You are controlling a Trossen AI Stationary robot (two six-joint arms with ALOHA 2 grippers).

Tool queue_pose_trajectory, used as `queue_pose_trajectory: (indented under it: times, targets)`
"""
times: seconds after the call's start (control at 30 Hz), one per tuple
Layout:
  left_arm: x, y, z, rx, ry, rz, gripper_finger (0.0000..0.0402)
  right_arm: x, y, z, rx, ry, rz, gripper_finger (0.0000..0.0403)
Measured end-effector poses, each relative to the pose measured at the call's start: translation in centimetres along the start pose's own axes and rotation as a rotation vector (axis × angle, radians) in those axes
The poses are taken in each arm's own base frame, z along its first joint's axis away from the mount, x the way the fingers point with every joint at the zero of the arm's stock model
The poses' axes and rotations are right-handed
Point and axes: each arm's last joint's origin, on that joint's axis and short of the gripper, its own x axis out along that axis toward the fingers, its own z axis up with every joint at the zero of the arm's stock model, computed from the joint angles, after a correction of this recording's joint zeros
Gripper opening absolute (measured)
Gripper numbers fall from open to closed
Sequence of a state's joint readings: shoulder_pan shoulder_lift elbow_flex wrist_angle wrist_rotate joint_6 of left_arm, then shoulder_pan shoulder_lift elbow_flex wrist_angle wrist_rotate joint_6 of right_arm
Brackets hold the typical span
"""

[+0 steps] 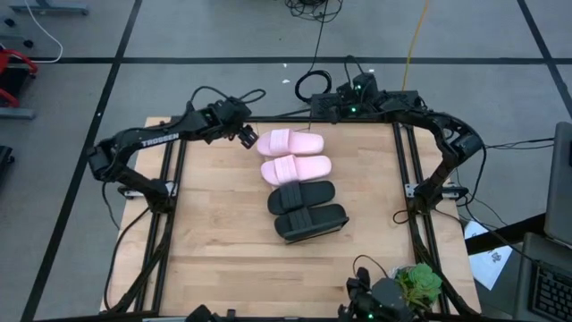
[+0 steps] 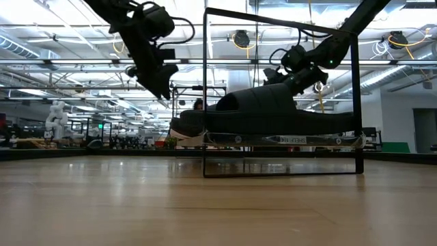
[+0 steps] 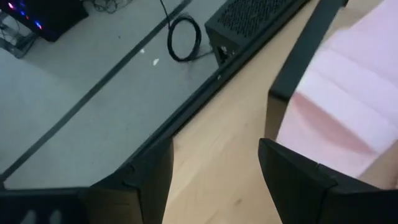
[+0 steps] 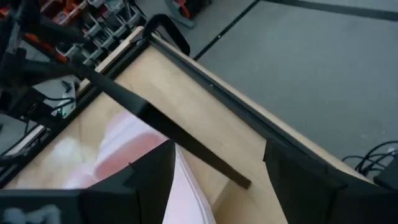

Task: Pick and place slides into the shelf
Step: Adjust the shelf

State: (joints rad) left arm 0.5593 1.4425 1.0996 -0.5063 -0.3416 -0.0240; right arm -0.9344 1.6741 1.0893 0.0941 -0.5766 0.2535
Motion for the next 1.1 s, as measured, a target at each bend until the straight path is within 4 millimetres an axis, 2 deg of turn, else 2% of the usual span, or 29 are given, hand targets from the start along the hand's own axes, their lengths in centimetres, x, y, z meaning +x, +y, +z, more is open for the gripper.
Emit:
queue_pose_trajectory:
  times: [0.17, 0.5, 0.73, 0.9, 1.1]
  targets:
    - [0.2, 0.2, -0.4, 0.016, 0.041, 0.056, 0.0234, 0.3, 0.6, -0.1, -0.027, 0.005, 0.017, 0.0238]
    - [-0.8, 2.4, -1.6, 0.083, 0.162, 0.282, 0.0234, 1.7, 3.8, 0.6, -0.241, -0.012, -0.006, 0.0238]
    - [-0.7, 3.5, -2.5, 0.057, 0.256, 0.304, 0.0234, 1.8, 4.6, 1.6, -0.305, -0.041, -0.07, 0.0236]
    - [-0.6, 3.6, -2.5, 0.048, 0.256, 0.298, 0.0234, 1.8, 4.6, 1.6, -0.305, -0.045, -0.089, 0.0206]
    - [-0.6, 3.6, -2.5, 0.046, 0.255, 0.292, 0.0234, 2.1, 5.8, 1.6, -0.333, -0.011, -0.066, 0.0189]
